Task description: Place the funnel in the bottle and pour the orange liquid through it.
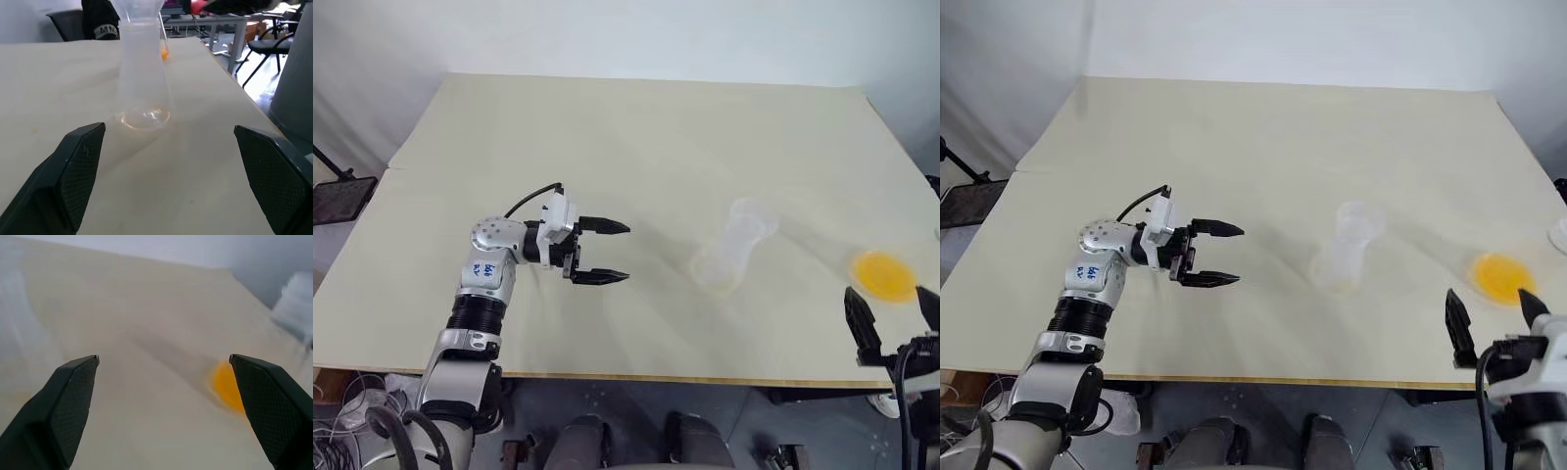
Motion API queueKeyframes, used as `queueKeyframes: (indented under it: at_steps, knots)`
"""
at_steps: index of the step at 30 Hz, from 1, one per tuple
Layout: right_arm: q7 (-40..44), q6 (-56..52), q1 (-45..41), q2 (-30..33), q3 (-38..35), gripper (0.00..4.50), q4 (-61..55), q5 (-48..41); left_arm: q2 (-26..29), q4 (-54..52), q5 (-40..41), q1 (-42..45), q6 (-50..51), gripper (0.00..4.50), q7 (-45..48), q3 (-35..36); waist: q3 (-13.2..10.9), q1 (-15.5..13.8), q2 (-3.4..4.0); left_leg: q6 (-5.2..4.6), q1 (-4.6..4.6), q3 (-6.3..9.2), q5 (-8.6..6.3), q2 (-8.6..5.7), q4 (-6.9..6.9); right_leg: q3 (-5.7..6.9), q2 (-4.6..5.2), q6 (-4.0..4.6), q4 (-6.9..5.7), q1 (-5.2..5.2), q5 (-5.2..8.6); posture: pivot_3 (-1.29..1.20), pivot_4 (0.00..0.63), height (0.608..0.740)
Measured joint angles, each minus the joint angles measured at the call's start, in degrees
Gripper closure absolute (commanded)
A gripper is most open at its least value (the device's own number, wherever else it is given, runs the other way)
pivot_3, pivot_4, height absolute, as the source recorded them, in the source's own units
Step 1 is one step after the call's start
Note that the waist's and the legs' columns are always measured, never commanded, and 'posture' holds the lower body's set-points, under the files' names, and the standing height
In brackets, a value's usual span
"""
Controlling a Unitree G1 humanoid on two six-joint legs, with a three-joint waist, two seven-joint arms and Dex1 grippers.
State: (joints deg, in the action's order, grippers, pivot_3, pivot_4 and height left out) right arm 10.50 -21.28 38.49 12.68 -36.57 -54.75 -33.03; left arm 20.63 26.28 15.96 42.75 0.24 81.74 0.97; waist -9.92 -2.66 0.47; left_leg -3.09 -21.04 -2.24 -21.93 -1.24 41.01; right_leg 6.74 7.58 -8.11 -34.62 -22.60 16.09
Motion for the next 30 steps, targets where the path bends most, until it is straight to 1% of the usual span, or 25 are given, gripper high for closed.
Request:
queueKeyframes:
  at_steps: [6, 9, 11, 14, 18, 21, 24, 30]
  knots:
    - [-2.05, 0.09, 2.38, -3.62, 0.00, 0.00, -1.85, 1.40, -0.38, -3.48, 2.00, -0.25, 1.70, 0.02, -2.13, -0.05, 0.03, 0.18, 0.06, 0.03, 0.06, -0.02, -0.01, 0.01, -0.01, -0.11, -0.02, 0.01, 0.00, 0.00, 0.01, 0.00, 0.150, 0.740]
    - [-3.89, -0.20, -0.15, -3.50, -0.20, 0.00, -1.42, 2.32, -0.32, -5.70, 2.86, -1.09, 3.37, 0.02, -2.83, -0.19, 0.04, 0.34, 0.07, 0.03, 0.07, -0.02, -0.02, 0.02, -0.02, -0.13, -0.02, 0.02, 0.01, 0.00, 0.01, 0.00, 0.150, 0.740]
    - [-5.58, -1.30, -3.58, -2.16, -1.04, 0.00, -0.58, 2.23, -0.09, -7.13, 3.33, -1.65, 4.53, 0.02, -3.14, -0.39, 0.05, 0.47, 0.09, 0.04, 0.08, -0.02, -0.02, 0.02, -0.03, -0.14, -0.03, 0.03, 0.01, 0.00, 0.01, 0.00, 0.150, 0.740]
    - [-8.07, -2.91, -9.51, 1.28, -3.19, 0.00, 3.93, 2.07, 0.71, -10.14, 4.23, -2.69, 6.25, 0.02, -3.77, -0.57, 0.06, 0.78, 0.10, 0.04, 0.08, 0.00, -0.02, 0.02, -0.03, -0.16, -0.03, 0.03, 0.01, 0.00, 0.02, 0.00, 0.150, 0.740]
    - [-8.63, -4.07, -15.72, 5.33, -5.11, 0.00, 11.68, 2.05, 3.03, -15.51, 6.02, -5.25, 9.65, 0.02, -5.32, -0.33, 0.12, 1.25, 0.23, 0.05, 0.10, 0.00, -0.03, 0.02, -0.08, -0.19, -0.03, 0.04, 0.00, 0.00, 0.02, 0.00, 0.150, 0.740]
    - [-8.97, -5.28, -19.36, 7.75, -6.57, 0.00, 15.46, 1.88, 4.53, -18.95, 6.70, -7.06, 11.52, 0.02, -6.96, -0.13, 0.16, 1.26, 0.30, 0.05, 0.10, 0.00, -0.03, 0.03, -0.10, -0.20, -0.03, 0.04, 0.01, -0.01, 0.02, 0.00, 0.150, 0.740]
    - [-8.58, -6.25, -20.37, 8.98, -6.68, 0.00, 15.71, 0.67, 5.32, -21.29, 7.37, -8.66, 12.98, 0.02, -8.62, 0.20, 0.21, 1.12, 0.39, 0.05, 0.10, 0.04, -0.03, 0.03, -0.09, -0.19, -0.02, 0.04, -0.01, 0.00, 0.02, 0.00, 0.150, 0.740]
    - [-7.98, -6.47, -20.73, 8.98, -6.26, 0.00, 13.41, -1.64, 5.83, -23.45, 8.47, -9.98, 14.13, 0.02, -10.49, 0.22, 0.23, 1.15, 0.42, 0.05, 0.11, 0.03, -0.03, 0.00, -0.08, -0.27, -0.02, 0.04, 0.00, 0.02, 0.02, 0.00, 0.150, 0.740]
